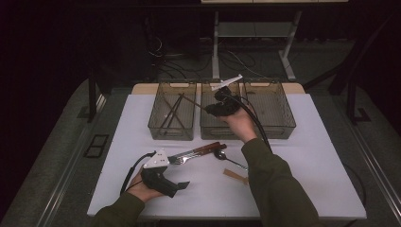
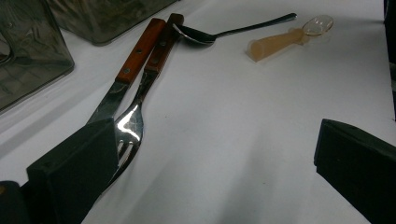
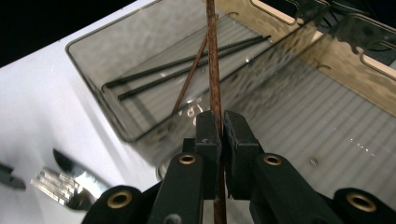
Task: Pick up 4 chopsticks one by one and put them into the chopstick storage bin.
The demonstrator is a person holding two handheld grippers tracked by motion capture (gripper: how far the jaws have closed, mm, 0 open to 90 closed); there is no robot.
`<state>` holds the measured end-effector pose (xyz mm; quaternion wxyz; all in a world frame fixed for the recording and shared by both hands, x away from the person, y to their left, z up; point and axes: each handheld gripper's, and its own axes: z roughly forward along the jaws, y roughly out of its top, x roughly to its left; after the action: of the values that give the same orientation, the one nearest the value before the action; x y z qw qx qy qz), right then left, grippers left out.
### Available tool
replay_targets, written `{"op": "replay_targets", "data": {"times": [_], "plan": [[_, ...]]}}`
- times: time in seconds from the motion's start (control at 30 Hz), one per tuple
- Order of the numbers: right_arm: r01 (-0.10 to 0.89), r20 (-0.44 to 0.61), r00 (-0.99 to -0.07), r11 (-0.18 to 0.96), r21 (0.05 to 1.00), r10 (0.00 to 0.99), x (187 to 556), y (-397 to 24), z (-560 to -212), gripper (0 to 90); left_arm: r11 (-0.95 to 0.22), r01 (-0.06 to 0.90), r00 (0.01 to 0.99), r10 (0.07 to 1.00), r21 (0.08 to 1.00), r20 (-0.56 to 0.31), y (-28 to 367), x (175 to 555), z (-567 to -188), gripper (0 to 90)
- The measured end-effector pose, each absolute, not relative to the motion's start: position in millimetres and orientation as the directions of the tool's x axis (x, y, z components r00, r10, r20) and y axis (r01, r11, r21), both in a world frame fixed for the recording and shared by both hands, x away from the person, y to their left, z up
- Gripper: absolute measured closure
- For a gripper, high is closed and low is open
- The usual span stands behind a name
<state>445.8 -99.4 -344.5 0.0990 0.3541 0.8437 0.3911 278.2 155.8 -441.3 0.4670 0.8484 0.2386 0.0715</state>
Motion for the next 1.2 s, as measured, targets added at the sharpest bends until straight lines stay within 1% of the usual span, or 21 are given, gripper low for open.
{"op": "replay_targets", "data": {"times": [0.27, 0.4, 0.5, 1.07, 1.17, 1.2], "plan": [[0.534, 0.113, -0.719, 0.442, 0.720, 0.685, 465.2, -69.7, -348.0, 85.2, -0.449, 0.336, 0.878, 0.468, 0.828, -0.102, 153.3, 276.4, -442.1, 0.0], [0.529, 0.095, -0.724, 0.462, 0.712, 0.683, 471.0, -52.3, -348.6, 85.2, -0.448, 0.334, 0.878, 0.468, 0.830, -0.101, 152.9, 276.2, -441.6, 0.0], [0.533, 0.076, -0.715, 0.470, 0.704, 0.695, 477.8, -40.3, -349.2, 85.2, -0.440, 0.338, 0.875, 0.472, 0.832, -0.106, 152.3, 275.7, -441.4, 0.0], [0.598, 0.067, -0.649, 0.454, 0.661, 0.757, 516.6, 9.1, -363.4, 85.0, -0.438, 0.326, 0.883, 0.458, 0.838, -0.104, 151.8, 276.4, -440.3, 0.0], [0.594, 0.061, -0.645, 0.449, 0.668, 0.762, 518.7, 15.0, -364.3, 83.5, -0.438, 0.324, 0.884, 0.455, 0.839, -0.104, 152.0, 276.3, -440.0, 0.0], [0.591, 0.060, -0.644, 0.446, 0.673, 0.762, 518.2, 15.8, -363.4, 79.3, -0.438, 0.321, 0.885, 0.454, 0.839, -0.102, 152.1, 276.3, -440.0, 0.0]]}}
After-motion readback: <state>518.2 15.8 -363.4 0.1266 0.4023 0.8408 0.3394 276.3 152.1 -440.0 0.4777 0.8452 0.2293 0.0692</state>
